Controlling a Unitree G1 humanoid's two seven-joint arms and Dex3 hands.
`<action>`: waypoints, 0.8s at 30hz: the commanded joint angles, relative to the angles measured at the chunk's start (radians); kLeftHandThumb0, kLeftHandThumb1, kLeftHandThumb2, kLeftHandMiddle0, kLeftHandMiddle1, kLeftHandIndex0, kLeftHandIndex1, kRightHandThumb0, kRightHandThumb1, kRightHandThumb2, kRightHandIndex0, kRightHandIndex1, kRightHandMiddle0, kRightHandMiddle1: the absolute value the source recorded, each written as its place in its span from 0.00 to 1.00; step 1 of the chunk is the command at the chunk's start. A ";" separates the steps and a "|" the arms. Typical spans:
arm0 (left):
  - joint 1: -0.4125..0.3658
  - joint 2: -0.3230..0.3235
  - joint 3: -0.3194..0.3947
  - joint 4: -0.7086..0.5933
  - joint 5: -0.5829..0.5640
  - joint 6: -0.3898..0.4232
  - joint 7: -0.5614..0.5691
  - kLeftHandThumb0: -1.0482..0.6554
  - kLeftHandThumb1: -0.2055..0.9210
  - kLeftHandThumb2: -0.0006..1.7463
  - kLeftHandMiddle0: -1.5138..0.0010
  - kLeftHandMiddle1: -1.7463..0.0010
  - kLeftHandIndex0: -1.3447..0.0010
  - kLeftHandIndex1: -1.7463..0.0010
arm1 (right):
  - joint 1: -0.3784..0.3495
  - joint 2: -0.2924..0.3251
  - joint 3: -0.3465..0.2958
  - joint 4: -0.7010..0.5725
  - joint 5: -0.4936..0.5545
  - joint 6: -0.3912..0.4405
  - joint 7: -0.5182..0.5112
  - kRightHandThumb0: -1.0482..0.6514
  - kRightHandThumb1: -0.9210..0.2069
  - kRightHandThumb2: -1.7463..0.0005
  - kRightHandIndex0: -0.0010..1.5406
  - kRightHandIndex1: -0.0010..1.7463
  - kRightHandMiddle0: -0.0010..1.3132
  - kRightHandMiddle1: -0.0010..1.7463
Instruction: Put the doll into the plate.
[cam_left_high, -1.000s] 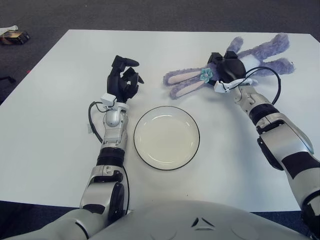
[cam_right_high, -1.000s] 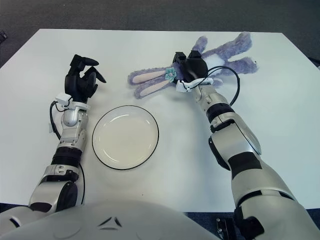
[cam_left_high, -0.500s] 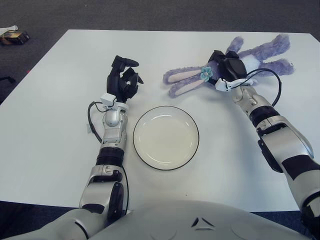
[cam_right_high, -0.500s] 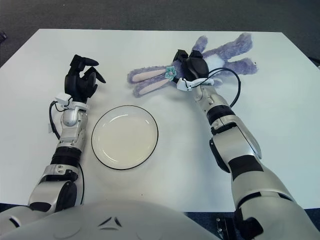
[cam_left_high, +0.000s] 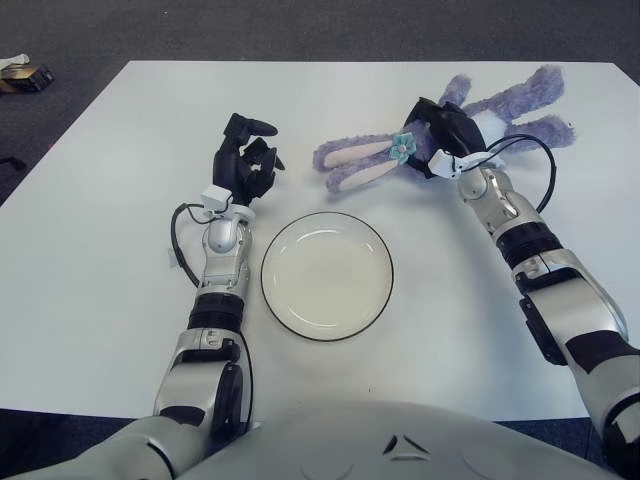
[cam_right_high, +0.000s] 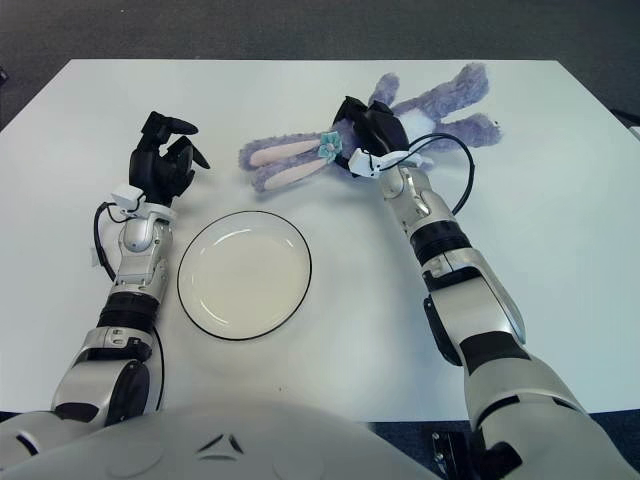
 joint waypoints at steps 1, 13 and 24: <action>0.049 0.007 -0.019 0.050 0.049 -0.029 0.015 0.41 1.00 0.21 0.49 0.00 0.73 0.09 | 0.019 0.012 -0.010 -0.030 0.009 0.019 0.023 0.87 0.45 0.32 0.34 1.00 0.44 1.00; 0.035 0.117 -0.100 0.115 0.461 -0.326 0.248 0.41 1.00 0.18 0.67 0.24 0.70 0.13 | -0.022 0.063 0.004 -0.009 -0.004 0.052 0.044 0.87 0.42 0.34 0.33 1.00 0.43 1.00; 0.047 0.143 -0.148 0.070 0.661 -0.345 0.454 0.31 1.00 0.05 0.74 0.75 0.81 0.51 | -0.061 0.098 0.018 0.042 -0.023 0.053 0.038 0.87 0.42 0.35 0.32 1.00 0.42 1.00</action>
